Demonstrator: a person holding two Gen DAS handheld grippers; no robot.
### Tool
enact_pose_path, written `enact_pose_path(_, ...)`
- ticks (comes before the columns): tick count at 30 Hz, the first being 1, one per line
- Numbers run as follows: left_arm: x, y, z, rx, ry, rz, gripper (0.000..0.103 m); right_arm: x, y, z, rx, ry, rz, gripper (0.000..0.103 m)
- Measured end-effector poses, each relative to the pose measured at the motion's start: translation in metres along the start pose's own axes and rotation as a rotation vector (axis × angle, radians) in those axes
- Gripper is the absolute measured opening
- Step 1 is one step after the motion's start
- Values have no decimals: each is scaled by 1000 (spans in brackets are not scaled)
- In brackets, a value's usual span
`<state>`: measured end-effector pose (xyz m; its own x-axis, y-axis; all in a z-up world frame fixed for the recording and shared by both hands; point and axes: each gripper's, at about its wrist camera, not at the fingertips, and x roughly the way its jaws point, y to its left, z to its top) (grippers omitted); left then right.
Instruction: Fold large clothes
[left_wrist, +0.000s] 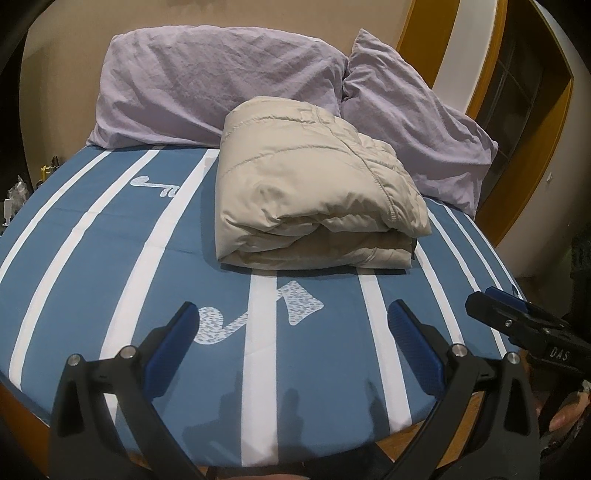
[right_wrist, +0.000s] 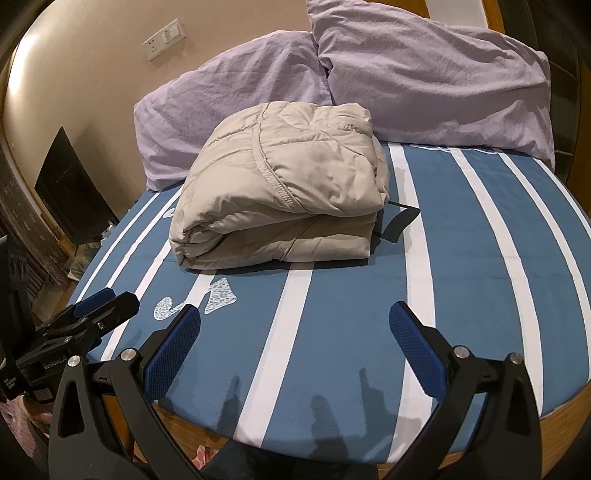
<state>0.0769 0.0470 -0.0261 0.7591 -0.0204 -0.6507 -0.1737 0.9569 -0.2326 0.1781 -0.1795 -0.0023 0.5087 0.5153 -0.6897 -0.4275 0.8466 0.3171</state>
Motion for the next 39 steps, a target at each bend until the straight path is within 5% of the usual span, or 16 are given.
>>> enact_pose_path(39,-2,-6,6,-2,1,-4,101,-1,1,3,0,-2,15,102)
